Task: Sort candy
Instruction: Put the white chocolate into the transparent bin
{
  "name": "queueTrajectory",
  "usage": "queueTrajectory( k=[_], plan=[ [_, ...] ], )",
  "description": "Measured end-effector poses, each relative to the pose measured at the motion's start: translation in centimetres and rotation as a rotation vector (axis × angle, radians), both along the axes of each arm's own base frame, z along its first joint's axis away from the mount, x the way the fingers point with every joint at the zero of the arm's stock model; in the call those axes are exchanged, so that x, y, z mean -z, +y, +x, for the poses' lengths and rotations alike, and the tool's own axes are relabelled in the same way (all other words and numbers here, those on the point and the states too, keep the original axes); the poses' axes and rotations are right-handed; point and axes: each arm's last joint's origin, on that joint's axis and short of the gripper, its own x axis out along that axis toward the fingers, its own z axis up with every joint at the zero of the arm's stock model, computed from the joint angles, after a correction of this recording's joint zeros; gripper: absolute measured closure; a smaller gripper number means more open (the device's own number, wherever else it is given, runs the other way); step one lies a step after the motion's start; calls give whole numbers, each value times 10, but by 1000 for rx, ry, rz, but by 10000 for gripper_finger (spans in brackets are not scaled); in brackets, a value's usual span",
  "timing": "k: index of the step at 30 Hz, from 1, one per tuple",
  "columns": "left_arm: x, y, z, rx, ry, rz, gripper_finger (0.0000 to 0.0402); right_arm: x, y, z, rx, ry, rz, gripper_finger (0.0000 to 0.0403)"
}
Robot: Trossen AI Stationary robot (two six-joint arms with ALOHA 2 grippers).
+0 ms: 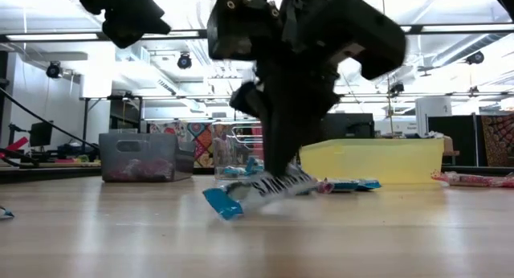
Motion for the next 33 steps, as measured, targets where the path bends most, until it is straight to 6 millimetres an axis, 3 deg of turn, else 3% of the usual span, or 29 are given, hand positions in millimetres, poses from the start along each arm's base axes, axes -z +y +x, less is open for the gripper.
queueTrajectory(
  k=[6, 16, 21, 26, 33],
  plan=[
    [9, -5, 1, 17, 37, 11, 278, -17, -5, -2, 42, -69, -101, 394],
    [15, -12, 4, 35, 63, 1, 278, -12, -13, 2, 104, -91, -59, 393],
    [14, -16, 4, 51, 53, -4, 278, -14, -9, 9, 66, -169, 24, 368],
    [14, -22, 1, 57, 46, 1, 278, -1, -7, 11, 35, -278, 30, 361],
    [14, -31, -3, 53, 31, 23, 278, 28, -9, -1, 45, -389, 25, 374]
  ],
)
